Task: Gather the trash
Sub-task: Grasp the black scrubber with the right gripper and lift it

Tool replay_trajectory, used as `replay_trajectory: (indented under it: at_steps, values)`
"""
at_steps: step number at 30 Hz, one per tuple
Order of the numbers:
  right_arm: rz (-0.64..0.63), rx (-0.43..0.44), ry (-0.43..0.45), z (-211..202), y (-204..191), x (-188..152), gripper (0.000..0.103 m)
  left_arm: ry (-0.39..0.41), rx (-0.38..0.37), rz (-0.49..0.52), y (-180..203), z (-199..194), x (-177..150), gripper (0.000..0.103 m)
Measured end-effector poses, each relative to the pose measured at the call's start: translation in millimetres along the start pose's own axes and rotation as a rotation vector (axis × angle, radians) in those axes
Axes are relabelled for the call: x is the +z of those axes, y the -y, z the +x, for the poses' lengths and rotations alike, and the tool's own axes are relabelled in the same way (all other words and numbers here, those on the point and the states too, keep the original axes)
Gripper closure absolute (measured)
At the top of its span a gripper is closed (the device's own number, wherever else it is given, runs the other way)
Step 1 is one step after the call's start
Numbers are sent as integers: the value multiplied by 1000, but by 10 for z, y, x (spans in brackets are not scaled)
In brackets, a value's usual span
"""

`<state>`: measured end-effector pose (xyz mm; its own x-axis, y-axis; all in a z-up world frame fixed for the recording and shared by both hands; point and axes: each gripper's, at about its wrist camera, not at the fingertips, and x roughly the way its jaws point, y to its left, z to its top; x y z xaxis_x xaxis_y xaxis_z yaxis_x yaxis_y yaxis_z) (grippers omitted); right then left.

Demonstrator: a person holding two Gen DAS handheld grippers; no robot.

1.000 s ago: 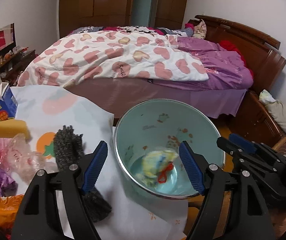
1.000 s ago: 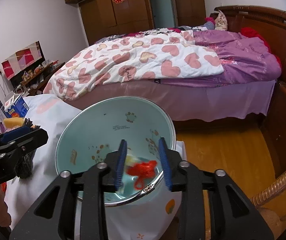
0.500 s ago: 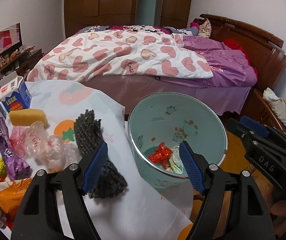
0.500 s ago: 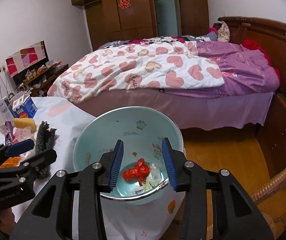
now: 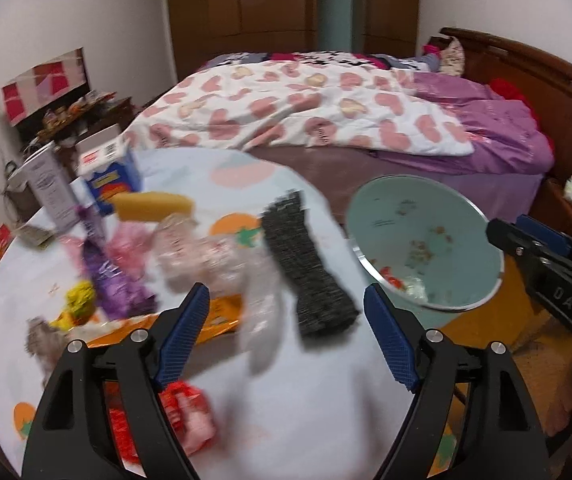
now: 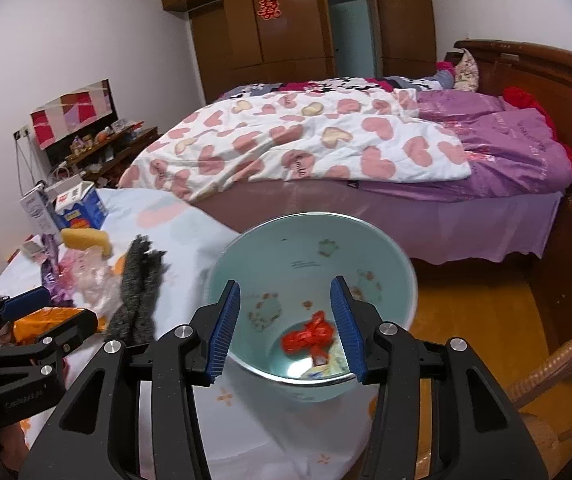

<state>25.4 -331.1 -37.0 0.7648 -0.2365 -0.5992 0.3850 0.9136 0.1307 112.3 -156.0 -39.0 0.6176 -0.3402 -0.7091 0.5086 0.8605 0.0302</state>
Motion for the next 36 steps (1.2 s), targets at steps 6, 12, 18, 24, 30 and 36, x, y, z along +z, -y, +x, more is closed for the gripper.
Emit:
replay_trajectory:
  at_steps: [6,12,18,24,30,36]
  values:
    - [-28,41,-9,-7,-255,-38,56,16,54,-52,-375,-138,-116,22]
    - [-44,87,-21,42,-528,-68,56,21,94,-121,-821,-288,-286,22]
    - [-71,133,-55,189,-806,-110,56,23,133,-166,-1178,-393,-425,22]
    - [-90,154,-89,353,-968,-145,56,26,145,-192,-1350,-440,-453,22]
    - [-112,166,-155,635,-1089,-181,56,24,133,-176,-1340,-420,-444,22]
    - [-100,239,-219,801,-1138,-267,73,3,86,-171,-1314,-305,-462,22]
